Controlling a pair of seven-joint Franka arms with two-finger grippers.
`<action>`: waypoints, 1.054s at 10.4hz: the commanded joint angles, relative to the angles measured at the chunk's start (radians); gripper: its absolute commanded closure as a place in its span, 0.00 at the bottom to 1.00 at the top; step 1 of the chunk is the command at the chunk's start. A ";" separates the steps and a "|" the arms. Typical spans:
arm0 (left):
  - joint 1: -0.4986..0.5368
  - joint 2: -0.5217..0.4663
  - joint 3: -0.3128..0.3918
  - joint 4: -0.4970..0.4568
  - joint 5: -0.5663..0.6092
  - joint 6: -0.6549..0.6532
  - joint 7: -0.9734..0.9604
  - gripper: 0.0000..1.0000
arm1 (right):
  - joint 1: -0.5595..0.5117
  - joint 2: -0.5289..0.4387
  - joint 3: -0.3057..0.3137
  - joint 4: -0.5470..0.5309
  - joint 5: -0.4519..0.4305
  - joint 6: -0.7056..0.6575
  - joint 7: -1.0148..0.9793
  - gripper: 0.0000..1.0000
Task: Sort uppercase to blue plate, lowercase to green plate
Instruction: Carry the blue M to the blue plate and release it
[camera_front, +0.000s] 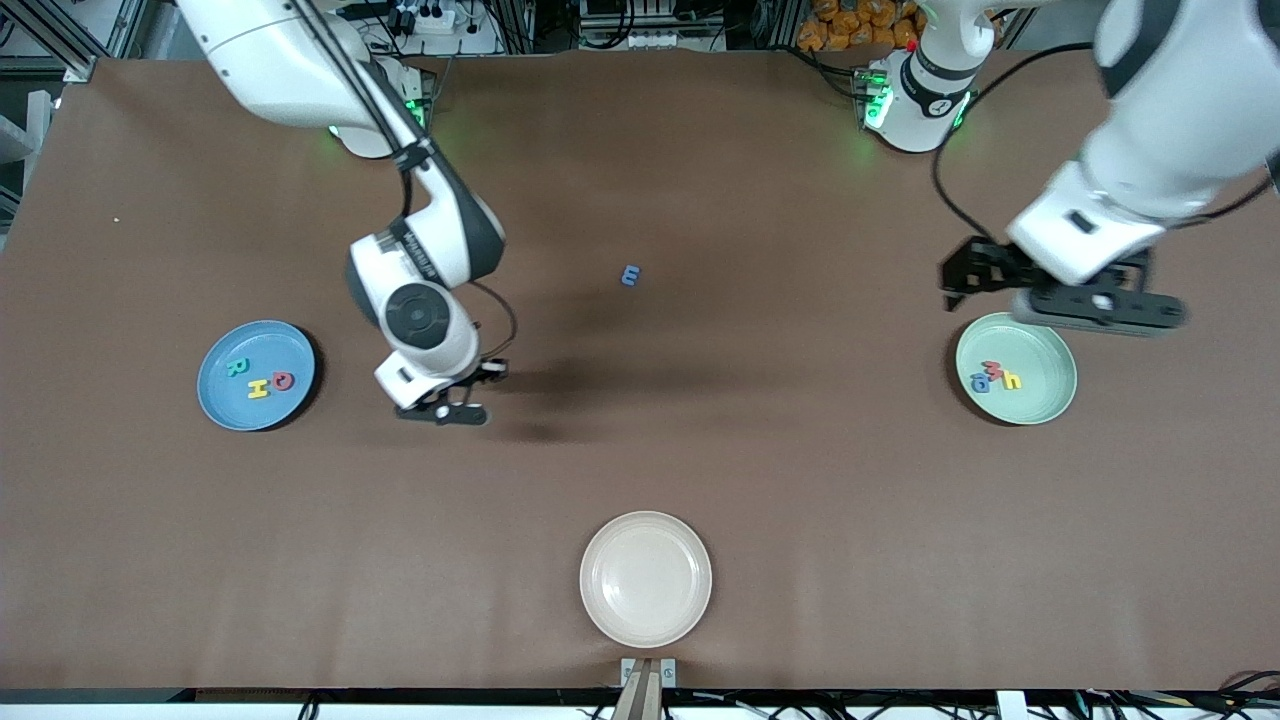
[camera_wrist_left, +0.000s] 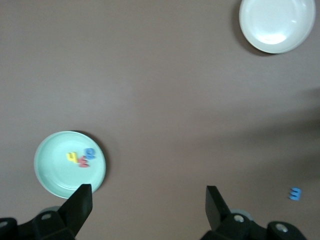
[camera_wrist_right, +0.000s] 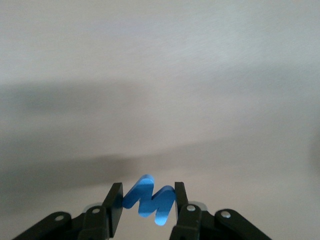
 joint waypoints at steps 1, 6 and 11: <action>0.000 0.007 -0.089 -0.029 -0.018 -0.011 -0.059 0.00 | -0.114 -0.037 0.014 -0.052 -0.039 0.014 -0.181 0.83; -0.061 0.053 -0.252 -0.180 -0.015 0.200 -0.271 0.00 | -0.191 -0.123 -0.124 -0.171 -0.037 0.048 -0.478 0.83; -0.163 0.146 -0.254 -0.225 0.031 0.291 -0.345 0.00 | -0.240 -0.159 -0.270 -0.329 -0.027 0.181 -0.788 0.82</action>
